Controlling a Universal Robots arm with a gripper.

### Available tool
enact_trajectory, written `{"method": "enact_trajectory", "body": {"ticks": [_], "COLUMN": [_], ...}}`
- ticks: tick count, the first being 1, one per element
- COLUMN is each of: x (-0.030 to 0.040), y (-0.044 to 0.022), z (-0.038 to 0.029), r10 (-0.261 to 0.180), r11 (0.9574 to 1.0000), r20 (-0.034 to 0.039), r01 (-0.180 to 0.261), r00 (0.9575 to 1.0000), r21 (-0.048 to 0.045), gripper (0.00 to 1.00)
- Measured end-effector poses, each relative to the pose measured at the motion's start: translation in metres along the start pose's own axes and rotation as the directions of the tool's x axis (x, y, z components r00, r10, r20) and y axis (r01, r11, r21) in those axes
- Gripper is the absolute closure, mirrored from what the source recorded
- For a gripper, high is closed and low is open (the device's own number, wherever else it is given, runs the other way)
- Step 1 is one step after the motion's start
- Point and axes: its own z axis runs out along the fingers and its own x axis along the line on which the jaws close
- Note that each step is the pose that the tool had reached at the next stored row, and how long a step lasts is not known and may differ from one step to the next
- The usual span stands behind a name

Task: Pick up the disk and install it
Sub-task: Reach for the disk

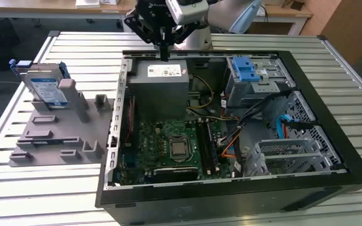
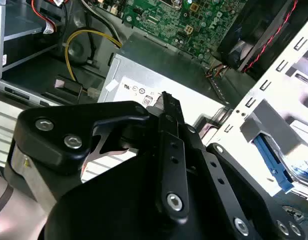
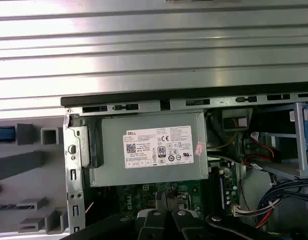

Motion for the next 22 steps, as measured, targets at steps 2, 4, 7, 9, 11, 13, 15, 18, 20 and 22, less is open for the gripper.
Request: {"method": "enact_trajectory", "body": {"ticks": [2,4,7,9,11,13,15,18,20,22], "x": [0.0000,0.0001,0.0010,0.0018,0.0031,0.0044,0.0049,0.0051,0.0052,0.0054], "y": [0.0000,0.0000,0.0000,-0.0001,-0.0003,-0.0003,-0.0003,-0.0004,-0.0004,-0.0004], "z": [0.0000,0.0000,-0.0001,-0.0001,-0.0001,-0.0002,-0.0001,-0.0002,-0.0002,-0.0002], "r10": [0.000,0.000,0.000,0.000,0.000,0.000,0.000,0.000,0.000,0.000], "r11": [1.0000,1.0000,1.0000,1.0000,1.0000,1.0000,1.0000,1.0000,1.0000,1.0000], "r20": [0.0000,0.0000,-0.0001,0.0000,0.0000,0.0000,0.0000,-0.0001,0.0000,0.0000], "r01": [0.000,0.000,0.000,0.000,0.000,0.000,0.000,0.000,0.000,0.000], "r00": [1.0000,1.0000,1.0000,1.0000,1.0000,1.0000,1.0000,1.0000,1.0000,1.0000], "r21": [0.0000,0.0001,0.0001,0.0000,0.0001,0.0001,0.0001,0.0001,0.0000,0.0001], "gripper": [0.89,0.89,0.89,0.89,0.89,0.89,0.89,0.89,0.89,0.89]}}
